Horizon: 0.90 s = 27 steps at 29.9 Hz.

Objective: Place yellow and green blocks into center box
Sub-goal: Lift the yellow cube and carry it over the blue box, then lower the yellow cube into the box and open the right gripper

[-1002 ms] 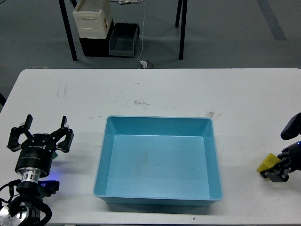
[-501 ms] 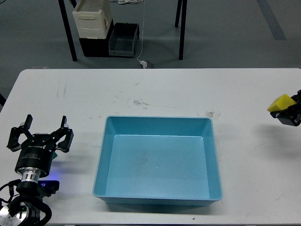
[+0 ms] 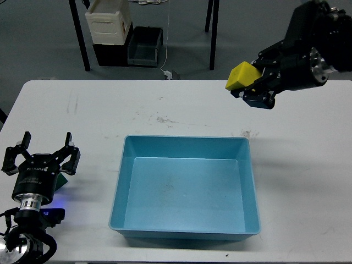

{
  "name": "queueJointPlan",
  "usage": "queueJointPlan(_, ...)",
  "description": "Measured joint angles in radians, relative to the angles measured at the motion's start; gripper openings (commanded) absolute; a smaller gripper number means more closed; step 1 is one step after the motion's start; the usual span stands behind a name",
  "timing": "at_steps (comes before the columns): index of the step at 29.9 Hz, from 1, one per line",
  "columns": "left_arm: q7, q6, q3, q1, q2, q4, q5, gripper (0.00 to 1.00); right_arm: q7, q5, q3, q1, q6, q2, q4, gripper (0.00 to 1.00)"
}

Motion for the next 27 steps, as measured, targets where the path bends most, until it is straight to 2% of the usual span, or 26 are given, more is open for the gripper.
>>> queueJointPlan(8,0.000,-0.001,-0.012,0.000,0.000,0.000,0.000,1.00,0.000,0.022,-0.120,0.034,0.005,0.217,0.005,0.00)
queueJointPlan(20,0.000,0.000,-0.014,-0.001,0.000,0.000,-0.001,1.00,0.000,0.028,-0.265,0.009,0.011,0.427,-0.026,0.07)
queueJointPlan(24,0.000,0.000,-0.014,-0.001,0.000,0.000,-0.001,1.00,0.000,0.027,-0.307,-0.021,0.012,0.491,-0.080,0.25)
queueJointPlan(27,0.000,0.000,-0.014,-0.001,0.000,0.000,-0.001,1.00,0.000,0.030,-0.316,-0.051,0.012,0.529,-0.119,0.47)
